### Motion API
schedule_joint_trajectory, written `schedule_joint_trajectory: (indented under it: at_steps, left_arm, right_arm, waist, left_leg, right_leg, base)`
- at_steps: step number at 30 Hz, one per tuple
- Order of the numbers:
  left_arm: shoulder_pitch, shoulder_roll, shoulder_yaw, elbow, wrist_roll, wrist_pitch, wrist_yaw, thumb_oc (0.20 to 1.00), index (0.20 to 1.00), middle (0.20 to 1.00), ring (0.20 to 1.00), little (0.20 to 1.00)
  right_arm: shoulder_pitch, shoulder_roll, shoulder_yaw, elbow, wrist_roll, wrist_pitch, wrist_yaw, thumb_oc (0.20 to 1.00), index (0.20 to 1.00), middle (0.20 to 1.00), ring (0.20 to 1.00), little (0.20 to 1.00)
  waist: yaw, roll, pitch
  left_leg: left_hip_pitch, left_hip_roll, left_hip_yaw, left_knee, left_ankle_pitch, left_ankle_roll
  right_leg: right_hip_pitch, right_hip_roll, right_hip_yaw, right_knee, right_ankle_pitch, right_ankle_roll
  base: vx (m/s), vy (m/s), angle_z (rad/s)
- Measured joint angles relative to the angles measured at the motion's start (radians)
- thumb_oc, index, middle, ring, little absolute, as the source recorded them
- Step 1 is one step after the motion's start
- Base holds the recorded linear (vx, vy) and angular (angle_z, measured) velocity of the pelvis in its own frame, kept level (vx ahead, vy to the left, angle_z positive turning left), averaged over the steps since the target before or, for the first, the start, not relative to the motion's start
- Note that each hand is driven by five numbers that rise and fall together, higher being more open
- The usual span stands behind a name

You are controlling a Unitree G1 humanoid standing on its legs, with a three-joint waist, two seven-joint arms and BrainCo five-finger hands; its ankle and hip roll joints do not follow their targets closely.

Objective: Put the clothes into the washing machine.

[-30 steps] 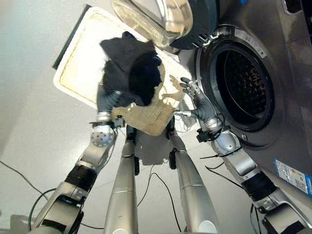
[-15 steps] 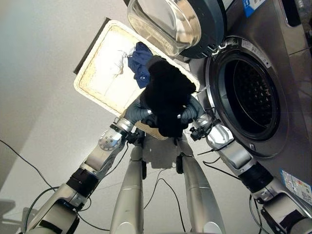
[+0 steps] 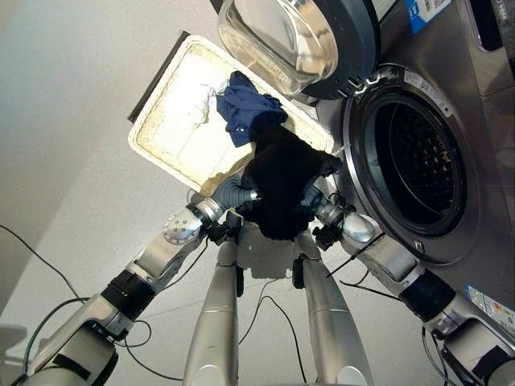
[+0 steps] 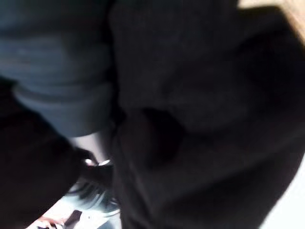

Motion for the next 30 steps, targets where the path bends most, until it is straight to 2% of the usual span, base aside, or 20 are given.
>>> schedule_joint_trajectory:
  at_steps: [1, 2, 3, 5, 6, 7, 9, 11, 13, 20, 24, 30]
  left_arm:
    - [0.0, 0.0, -0.007, 0.0, 0.007, -0.003, 0.019, 0.2, 0.2, 0.2, 0.2, 0.2]
    - [0.007, -0.005, -0.016, 0.0, 0.073, -0.021, 0.073, 0.451, 0.451, 0.451, 0.451, 0.451]
    - [0.007, -0.005, -0.021, 0.0, 0.107, -0.025, 0.102, 1.0, 1.0, 1.0, 1.0, 1.0]
    - [0.004, -0.015, -0.026, 0.0, 0.263, -0.034, 0.227, 1.0, 1.0, 1.0, 1.0, 1.0]
    - [0.003, -0.018, -0.026, 0.0, 0.407, -0.036, 0.339, 1.0, 1.0, 1.0, 1.0, 1.0]
    - [0.002, -0.02, -0.023, 0.0, 0.534, -0.029, 0.434, 1.0, 1.0, 1.0, 1.0, 1.0]
    - [-0.009, -0.018, -0.021, 0.0, 0.693, -0.004, 0.562, 1.0, 1.0, 1.0, 1.0, 1.0]
    - [-0.026, -0.011, -0.021, 0.001, 0.774, 0.02, 0.639, 1.0, 1.0, 1.0, 1.0, 1.0]
    - [-0.046, -0.003, -0.015, 0.004, 0.847, 0.058, 0.745, 1.0, 1.0, 1.0, 1.0, 1.0]
    - [-0.079, 0.025, -0.017, 0.086, 0.941, 0.159, 0.872, 1.0, 1.0, 1.0, 1.0, 1.0]
    - [-0.099, 0.076, -0.021, 0.192, 0.929, 0.196, 0.892, 1.0, 1.0, 1.0, 1.0, 1.0]
    - [-0.108, 0.077, -0.008, 0.25, 0.735, 0.174, 0.882, 1.0, 1.0, 1.0, 1.0, 1.0]
  right_arm:
    - [0.0, 0.001, 0.0, 0.007, 0.022, 0.006, 0.005, 0.2, 0.2, 0.2, 0.2, 0.2]
    - [0.006, 0.007, -0.004, 0.021, 0.08, 0.02, 0.008, 0.2, 0.2, 0.2, 0.2, 0.2]
    - [0.007, 0.009, -0.003, 0.031, 0.105, 0.026, 0.017, 0.2, 0.2, 0.2, 0.2, 0.2]
    - [0.019, 0.019, -0.001, 0.057, 0.202, 0.05, 0.05, 0.2, 0.2, 0.2, 0.2, 0.2]
    - [0.04, 0.04, -0.002, 0.065, 0.267, 0.052, 0.062, 0.2, 0.2, 0.2, 0.2, 0.2]
    - [0.058, 0.062, -0.001, 0.079, 0.325, 0.055, 0.066, 0.2, 0.2, 0.2, 0.2, 0.2]
    - [0.082, 0.098, 0.001, 0.101, 0.412, 0.055, 0.073, 0.2, 0.2, 0.2, 0.2, 0.2]
    - [0.096, 0.115, 0.002, 0.114, 0.471, 0.053, 0.083, 0.2, 0.2, 0.2, 0.2, 0.2]
    - [0.105, 0.141, -0.002, 0.164, 0.565, 0.024, 0.088, 0.2, 0.2, 0.2, 0.2, 0.2]
    - [0.101, 0.181, -0.062, 0.272, 0.77, -0.06, 0.115, 0.2, 0.2, 0.2, 0.2, 0.2]
    - [0.092, 0.21, -0.123, 0.362, 1.013, -0.128, 0.128, 0.2, 0.2, 0.2, 0.2, 0.2]
    - [0.018, 0.252, -0.262, 0.516, 1.269, -0.241, 0.103, 0.2, 0.2, 0.2, 0.2, 0.2]
  waist:
    - [0.0, 0.0, 0.0]
    - [0.001, 0.0, 0.0]
    - [0.001, 0.0, 0.0]
    - [0.003, 0.0, 0.0]
    - [0.003, 0.0, 0.0]
    - [0.003, 0.0, 0.0]
    - [0.002, 0.0, 0.0]
    - [0.002, -0.001, 0.0]
    - [0.003, -0.001, 0.0]
    - [0.001, 0.0, 0.0]
    - [-0.002, 0.001, 0.0]
    - [-0.014, 0.008, 0.0]
  left_leg:
    - [0.0, 0.0, 0.0, -0.001, 0.0, 0.0]
    - [0.001, 0.001, 0.0, -0.007, 0.001, 0.0]
    - [0.001, 0.001, 0.0, -0.009, 0.002, 0.0]
    - [0.003, 0.001, 0.0, -0.013, 0.002, 0.0]
    - [0.008, 0.003, 0.001, -0.02, 0.003, 0.0]
    - [0.018, 0.003, 0.003, -0.032, 0.007, 0.0]
    - [0.032, 0.004, 0.008, -0.049, 0.011, 0.0]
    - [0.033, 0.006, 0.008, -0.052, 0.011, 0.0]
    - [0.034, 0.009, 0.011, -0.067, 0.017, -0.001]
    - [0.042, 0.008, 0.027, -0.083, 0.019, 0.001]
    - [0.06, 0.007, 0.058, -0.102, 0.023, 0.005]
    - [0.061, 0.008, 0.071, -0.112, 0.027, 0.006]
  right_leg:
    - [0.0, 0.0, 0.0, -0.002, 0.0, 0.0]
    - [0.002, 0.001, -0.001, -0.012, 0.004, -0.001]
    - [0.002, 0.001, -0.001, -0.014, 0.005, -0.001]
    - [0.003, 0.002, -0.001, -0.018, 0.01, -0.006]
    - [0.01, 0.003, -0.001, -0.032, 0.016, -0.007]
    - [0.018, 0.003, -0.001, -0.046, 0.021, -0.007]
    - [0.027, 0.004, 0.001, -0.056, 0.023, -0.006]
    - [0.03, 0.005, 0.0, -0.062, 0.024, -0.007]
    - [0.031, 0.006, 0.0, -0.079, 0.031, -0.007]
    - [0.03, 0.002, 0.007, -0.093, 0.039, -0.007]
    - [0.029, 0.002, 0.023, -0.101, 0.048, -0.006]
    - [0.028, 0.002, 0.032, -0.122, 0.064, -0.006]
  base:
    - [0.0, 0.0, 0.0]
    - [0.0, 0.0, 0.0]
    - [0.01, -0.037, -0.01]
    - [0.01, -0.042, -0.02]
    - [0.01, -0.05, -0.08]
    - [0.01, -0.052, -0.09]
    - [0.0, -0.051, -0.08]
    - [0.0, -0.039, -0.02]
    - [0.0, -0.033, -0.01]
    - [0.01, 0.005, -0.05]
    - [0.02, -0.004, -0.17]
    - [0.05, -0.026, -0.06]
